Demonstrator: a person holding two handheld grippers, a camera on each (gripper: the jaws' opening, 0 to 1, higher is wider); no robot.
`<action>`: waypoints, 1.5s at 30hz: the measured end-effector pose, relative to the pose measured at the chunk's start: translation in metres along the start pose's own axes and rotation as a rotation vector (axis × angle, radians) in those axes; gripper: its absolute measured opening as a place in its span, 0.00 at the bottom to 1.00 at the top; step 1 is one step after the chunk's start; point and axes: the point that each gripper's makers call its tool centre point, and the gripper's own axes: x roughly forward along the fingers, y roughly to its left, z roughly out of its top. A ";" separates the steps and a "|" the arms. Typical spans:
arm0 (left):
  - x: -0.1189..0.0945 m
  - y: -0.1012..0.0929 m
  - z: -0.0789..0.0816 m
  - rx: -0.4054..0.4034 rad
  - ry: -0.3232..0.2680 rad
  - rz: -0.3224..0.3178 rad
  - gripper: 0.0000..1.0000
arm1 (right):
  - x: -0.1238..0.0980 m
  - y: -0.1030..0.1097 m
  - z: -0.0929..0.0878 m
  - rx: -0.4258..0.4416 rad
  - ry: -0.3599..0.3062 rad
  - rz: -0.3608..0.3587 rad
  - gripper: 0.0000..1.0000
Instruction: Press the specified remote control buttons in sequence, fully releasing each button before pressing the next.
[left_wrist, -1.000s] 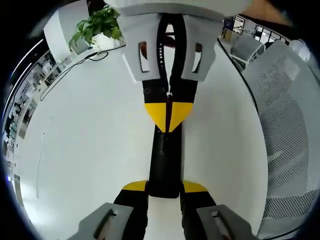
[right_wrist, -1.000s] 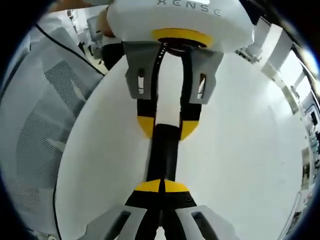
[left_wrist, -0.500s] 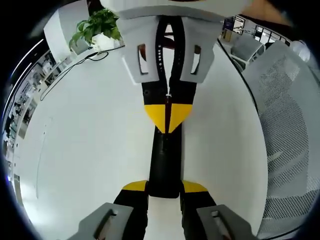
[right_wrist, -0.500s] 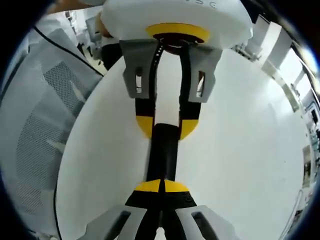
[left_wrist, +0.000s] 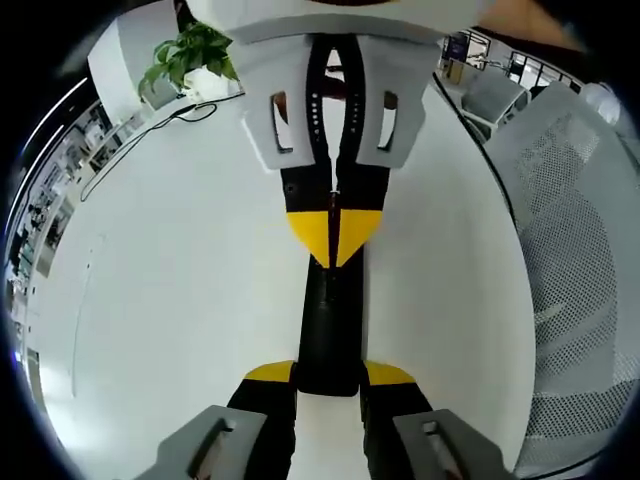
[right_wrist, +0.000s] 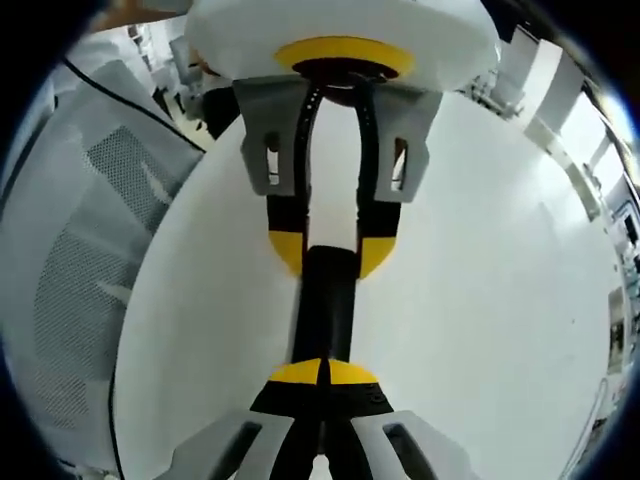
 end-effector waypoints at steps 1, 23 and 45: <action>0.000 0.000 0.000 0.000 0.000 0.000 0.23 | 0.000 0.000 0.000 0.003 0.000 0.001 0.00; 0.000 -0.002 0.000 0.002 0.007 0.002 0.23 | -0.001 0.003 0.001 -0.010 -0.017 -0.017 0.00; -0.001 -0.002 0.000 0.003 0.017 0.009 0.23 | -0.033 -0.001 0.020 -0.030 -0.053 -0.062 0.00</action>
